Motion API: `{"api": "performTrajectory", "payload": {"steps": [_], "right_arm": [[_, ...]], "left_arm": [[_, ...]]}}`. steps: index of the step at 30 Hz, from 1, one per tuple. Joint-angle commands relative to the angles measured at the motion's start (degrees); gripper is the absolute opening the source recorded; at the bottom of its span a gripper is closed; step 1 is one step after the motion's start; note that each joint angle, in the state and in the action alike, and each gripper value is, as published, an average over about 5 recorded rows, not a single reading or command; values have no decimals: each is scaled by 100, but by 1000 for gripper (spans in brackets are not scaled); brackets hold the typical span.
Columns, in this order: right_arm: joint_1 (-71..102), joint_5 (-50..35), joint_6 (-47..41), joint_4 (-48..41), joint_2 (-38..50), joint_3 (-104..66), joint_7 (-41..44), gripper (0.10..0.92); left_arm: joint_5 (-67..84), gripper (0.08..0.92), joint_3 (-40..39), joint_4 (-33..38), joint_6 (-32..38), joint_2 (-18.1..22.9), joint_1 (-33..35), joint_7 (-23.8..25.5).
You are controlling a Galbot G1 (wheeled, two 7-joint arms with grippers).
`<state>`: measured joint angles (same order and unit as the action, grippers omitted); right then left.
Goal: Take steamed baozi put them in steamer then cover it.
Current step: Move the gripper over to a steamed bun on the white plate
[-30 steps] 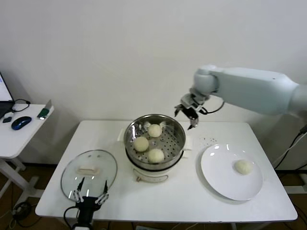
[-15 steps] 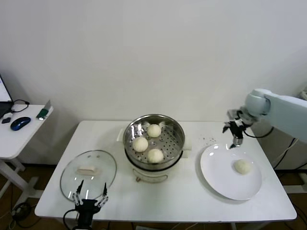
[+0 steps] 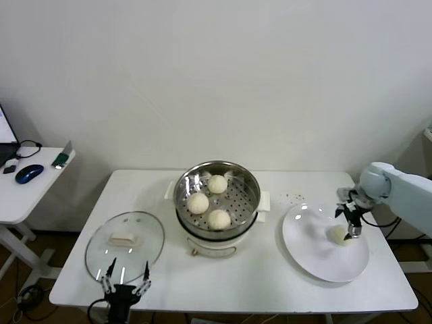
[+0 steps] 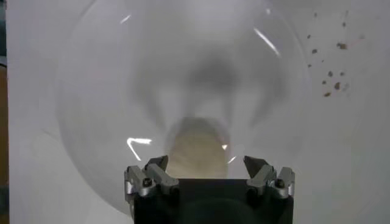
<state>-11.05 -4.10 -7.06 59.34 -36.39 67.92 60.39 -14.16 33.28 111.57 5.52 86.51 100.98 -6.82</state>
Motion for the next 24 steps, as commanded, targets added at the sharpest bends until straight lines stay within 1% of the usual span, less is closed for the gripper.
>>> {"api": "performTrajectory", "payload": {"steps": [1, 12, 14, 19, 24], "right_arm": [[700, 340, 73, -416, -73, -597, -21, 823], [671, 352, 71, -551, -246, -611, 24, 821], [645, 345, 69, -552, -246, -599, 22, 806], [497, 197, 13, -474, -217, -477, 2, 723], [-248, -436, -157, -336, -238, 114, -28, 695]], "left_arm": [[1, 823, -10, -26, 8, 17, 7, 4], [1, 823, 9, -31, 32, 23, 47, -2], [1, 823, 11, -27, 32, 22, 50, -4], [17, 823, 9, -31, 45, 29, 69, -23], [32, 823, -1, -13, 61, 29, 95, -26]]}}
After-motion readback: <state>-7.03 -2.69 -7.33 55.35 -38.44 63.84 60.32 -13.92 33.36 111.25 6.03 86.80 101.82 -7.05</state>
